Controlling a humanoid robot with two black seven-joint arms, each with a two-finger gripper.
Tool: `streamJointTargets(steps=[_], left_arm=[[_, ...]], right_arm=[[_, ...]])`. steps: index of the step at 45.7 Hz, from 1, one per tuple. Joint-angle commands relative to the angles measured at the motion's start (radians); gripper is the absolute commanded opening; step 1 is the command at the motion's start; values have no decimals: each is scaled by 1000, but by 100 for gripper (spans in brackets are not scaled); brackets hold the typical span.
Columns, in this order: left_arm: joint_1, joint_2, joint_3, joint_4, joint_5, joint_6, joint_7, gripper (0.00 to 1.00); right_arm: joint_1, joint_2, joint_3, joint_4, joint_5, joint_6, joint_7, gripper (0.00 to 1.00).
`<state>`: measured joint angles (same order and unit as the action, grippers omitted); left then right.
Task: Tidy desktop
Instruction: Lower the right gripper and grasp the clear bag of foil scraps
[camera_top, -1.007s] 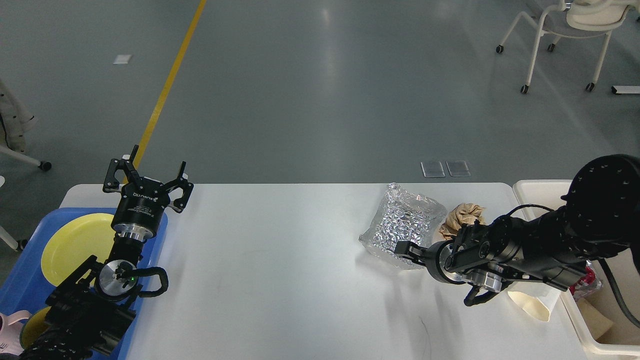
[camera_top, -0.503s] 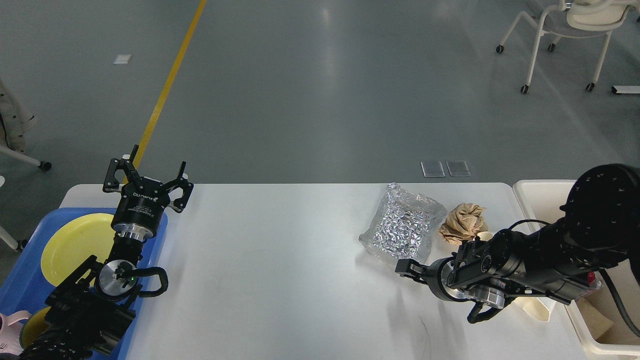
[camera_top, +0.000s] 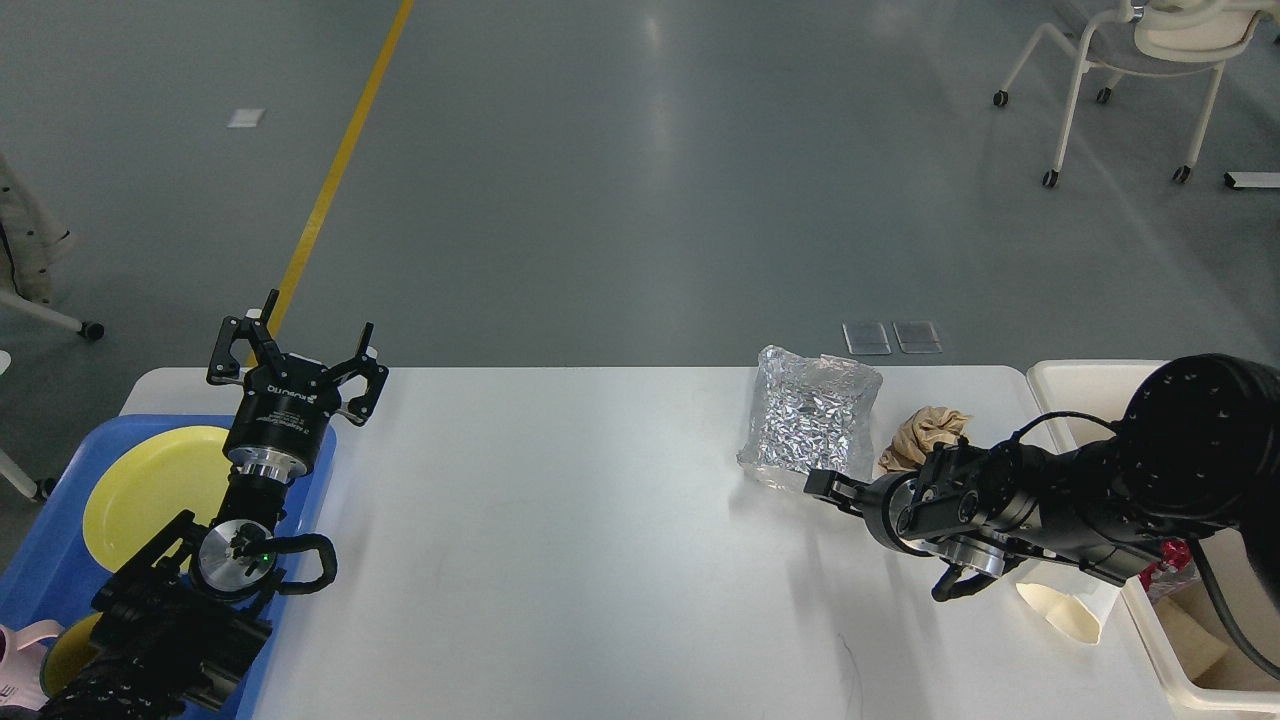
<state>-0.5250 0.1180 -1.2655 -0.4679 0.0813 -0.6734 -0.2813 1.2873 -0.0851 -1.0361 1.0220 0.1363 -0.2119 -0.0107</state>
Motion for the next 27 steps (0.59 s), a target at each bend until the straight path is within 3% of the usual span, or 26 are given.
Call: streamJointTargets(steps=[1, 8, 16, 27], left_arm=[[0, 0, 0, 0, 0, 0, -1, 97], [0, 0, 0, 0, 0, 0, 1, 97], [0, 0, 0, 0, 0, 0, -1, 97], [0, 0, 0, 0, 0, 0, 1, 97]], right_arm=[[-36, 24, 4, -57, 0, 9, 0, 100], [-13, 42, 5, -31, 2, 29, 0, 100], [79, -41, 22, 67, 3, 45, 1, 100], [83, -81, 67, 40, 35, 126, -9, 100]])
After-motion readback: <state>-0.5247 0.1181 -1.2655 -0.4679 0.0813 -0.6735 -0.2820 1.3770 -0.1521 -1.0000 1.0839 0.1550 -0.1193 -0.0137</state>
